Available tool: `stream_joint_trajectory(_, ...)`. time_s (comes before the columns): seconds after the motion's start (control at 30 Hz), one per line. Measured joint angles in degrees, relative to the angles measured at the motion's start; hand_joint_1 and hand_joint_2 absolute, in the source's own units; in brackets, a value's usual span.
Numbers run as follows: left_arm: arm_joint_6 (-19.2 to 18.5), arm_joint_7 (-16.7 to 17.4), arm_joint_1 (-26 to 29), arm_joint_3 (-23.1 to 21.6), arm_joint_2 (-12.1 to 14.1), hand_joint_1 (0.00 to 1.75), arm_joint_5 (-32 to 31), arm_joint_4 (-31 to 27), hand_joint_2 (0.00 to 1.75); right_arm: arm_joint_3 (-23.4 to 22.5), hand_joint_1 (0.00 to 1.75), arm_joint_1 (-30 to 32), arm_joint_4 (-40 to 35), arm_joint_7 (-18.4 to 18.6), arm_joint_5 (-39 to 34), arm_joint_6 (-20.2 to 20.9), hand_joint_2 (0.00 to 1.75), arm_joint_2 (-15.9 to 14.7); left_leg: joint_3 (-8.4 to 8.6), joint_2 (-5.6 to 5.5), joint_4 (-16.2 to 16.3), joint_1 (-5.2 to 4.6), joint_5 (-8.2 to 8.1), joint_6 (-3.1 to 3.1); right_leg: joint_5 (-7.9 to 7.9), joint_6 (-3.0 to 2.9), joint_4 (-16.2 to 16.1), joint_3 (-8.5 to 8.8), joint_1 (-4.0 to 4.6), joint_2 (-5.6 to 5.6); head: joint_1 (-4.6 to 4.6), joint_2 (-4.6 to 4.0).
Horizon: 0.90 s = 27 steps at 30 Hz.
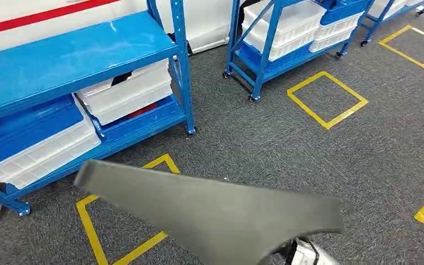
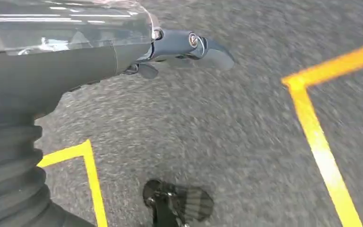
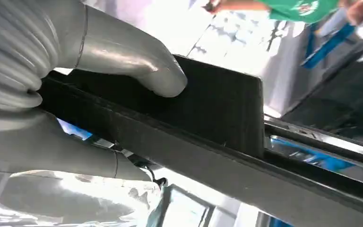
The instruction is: Take the parts from the cabinet and place them on the table.
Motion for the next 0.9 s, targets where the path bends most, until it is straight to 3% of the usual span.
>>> stream_joint_trajectory(0.13,0.02,0.24,-0.22,-0.17,0.15,0.0,0.32,0.0,1.75,-0.44,1.75,-0.2,2.54,-1.05,0.86,-0.66,1.75,0.42,0.04,2.17,-0.04,-0.03,0.11,-1.22,0.82,-1.6,-0.45,-0.87,-0.02,2.48,-0.04,0.0)
stream_joint_trajectory(0.17,0.11,0.24,-0.34,-0.17,0.17,0.0,0.37,0.0,1.75,-0.48,1.75,-0.52,2.94,-1.11,0.92,-0.66,1.75,0.44,-0.25,0.63,0.66,0.35,-0.8,-1.65,1.16,-2.08,-0.76,-0.71,-0.34,2.84,-0.04,0.0)
stream_joint_trajectory(0.2,0.18,0.2,-0.26,-0.15,0.15,0.0,0.39,0.0,1.75,-0.59,1.75,-1.08,3.28,-1.2,0.92,-0.64,1.75,0.44,-1.11,-1.66,2.77,0.42,-2.6,-1.81,1.32,-2.38,-0.83,-0.81,-0.43,3.34,-0.04,0.0)
stream_joint_trajectory(0.23,0.18,0.18,-0.1,-0.15,0.17,0.0,0.39,0.0,1.75,-0.59,1.75,-1.51,3.68,-1.18,0.92,-0.57,1.75,0.55,-2.88,-3.04,7.03,0.53,-5.14,-1.99,1.44,-2.57,-0.83,-0.96,-0.43,3.82,-0.04,0.0)
stream_joint_trajectory(0.3,0.24,0.17,0.15,-0.13,0.22,0.0,0.39,0.0,1.75,-0.68,1.75,-1.66,4.27,-1.18,0.92,-0.42,1.75,0.57,-7.04,-3.82,16.43,0.55,-9.01,-2.23,1.56,-2.73,-0.72,-1.21,-0.32,5.06,-0.04,0.0)
stream_joint_trajectory(0.33,0.24,0.18,0.26,-0.13,0.22,0.0,0.41,0.0,1.75,-0.7,1.75,-1.66,4.57,-1.18,0.92,-0.33,1.75,0.57,-7.96,-3.82,18.43,0.56,-9.07,-2.27,1.56,-2.72,-0.62,-1.3,-0.31,5.69,-0.04,0.0)
stream_joint_trajectory(0.37,0.24,0.17,0.36,-0.13,0.22,0.0,0.41,0.0,1.75,-0.7,1.75,-1.68,4.84,-1.18,0.92,-0.33,1.75,0.57,-7.46,-3.82,17.36,0.57,-7.74,-2.22,1.56,-2.72,-0.5,-1.3,-0.31,6.34,-0.04,0.0)
stream_joint_trajectory(0.4,0.24,0.17,0.37,-0.11,0.22,0.0,0.41,0.0,1.75,-0.74,1.75,-1.75,5.05,-1.18,0.92,-0.33,1.75,0.57,-5.69,-3.86,13.65,0.57,-5.3,-2.1,1.56,-2.7,-0.37,-1.25,-0.31,7.01,-0.04,0.0)
stream_joint_trajectory(0.43,0.24,0.17,0.34,-0.11,0.24,0.0,0.41,0.0,1.75,-0.77,1.75,-1.89,5.27,-1.18,0.92,-0.33,1.75,0.57,-2.96,-4.27,7.85,0.6,-2.24,-1.92,1.57,-2.63,-0.29,-1.2,-0.32,7.76,-0.04,0.0)
stream_joint_trajectory(0.47,0.24,0.17,0.33,-0.11,0.3,0.0,0.41,0.0,1.75,-0.79,1.75,-2.03,5.4,-1.18,0.92,-0.33,1.75,0.57,-0.76,-5.67,3.06,0.67,-0.05,-1.7,1.56,-2.48,-0.21,-1.16,-0.34,8.29,-0.04,0.0)
stream_joint_trajectory(0.5,0.24,0.18,0.38,-0.11,0.33,0.0,0.41,0.0,1.75,-0.83,1.75,-2.14,5.54,-1.2,0.92,-0.33,1.75,0.57,0.24,-8.18,1.05,0.65,-0.79,-1.31,1.66,-2.09,-0.17,-1.39,-0.21,8.81,-0.04,0.0)
stream_joint_trajectory(0.63,0.28,0.15,0.23,-0.07,0.37,0.0,0.46,0.0,1.75,-0.87,1.75,-2.34,5.97,-1.22,0.9,-0.33,1.75,0.57,0.38,-6.68,0.03,0.35,-0.4,-0.56,2.51,-0.46,-0.42,-2.23,-0.72,10.9,-0.04,0.0)
stream_joint_trajectory(0.67,0.24,0.13,0.16,-0.07,0.29,0.0,0.43,0.0,1.75,-0.9,1.75,-2.39,5.97,-1.22,0.9,-0.4,1.75,0.57,0.59,-5.94,-0.74,1.09,0.13,0.14,2.3,-0.11,-0.17,-2.39,-0.45,10.74,-0.04,0.0)
stream_joint_trajectory(0.7,0.15,0.09,0.03,-0.06,0.31,0.0,0.35,0.0,1.75,-0.98,1.75,-2.45,6.02,-1.18,0.88,-0.62,1.75,0.57,0.66,-5.34,-1.03,0.87,0.32,0.41,1.16,0.08,1.11,-2.91,-0.26,7.96,-0.02,0.0)
stream_joint_trajectory(0.73,0.13,0.04,0.02,-0.07,0.31,0.0,0.28,0.0,1.75,-1.03,1.75,-2.61,6.04,-1.14,0.9,-0.77,1.75,0.57,0.6,-4.8,-1.05,0.78,0.4,0.81,-0.95,0.33,4.13,-4.37,-0.31,6.22,0.0,0.0)
stream_joint_trajectory(0.8,0.26,0.02,0.23,-0.04,0.33,0.0,0.17,0.0,1.75,-1.09,1.75,-2.42,6.02,-1.25,0.94,-1.18,1.75,0.59,0.43,-3.54,-1.01,0.54,0.4,0.87,-5.3,0.67,13.35,-8.66,-0.62,5.06,0.0,0.0)
stream_joint_trajectory(0.83,0.39,0.07,0.31,0.0,0.37,0.0,0.19,0.0,1.75,-1.14,1.75,-2.21,5.88,-1.33,1.08,-1.32,1.75,0.57,0.35,-2.92,-1.0,0.52,0.39,0.86,-6.24,0.83,16.85,-10.3,-0.76,4.95,0.0,0.0)
stream_joint_trajectory(0.87,0.61,0.37,0.31,0.22,0.42,0.0,0.17,0.0,1.75,-1.44,1.75,-1.95,5.3,-1.4,1.05,-1.6,1.75,0.57,0.36,-2.23,-1.0,0.53,0.39,0.86,-5.68,0.96,17.63,-10.62,-0.91,4.83,0.0,0.0)
stream_joint_trajectory(0.9,0.7,0.8,0.24,0.26,0.44,0.0,0.0,0.0,1.75,-1.66,1.75,-1.83,4.6,-1.48,0.88,-1.92,1.75,0.57,0.38,-1.62,-0.98,0.53,0.35,0.79,-3.98,1.04,15.39,-9.37,-1.02,4.57,0.0,0.0)
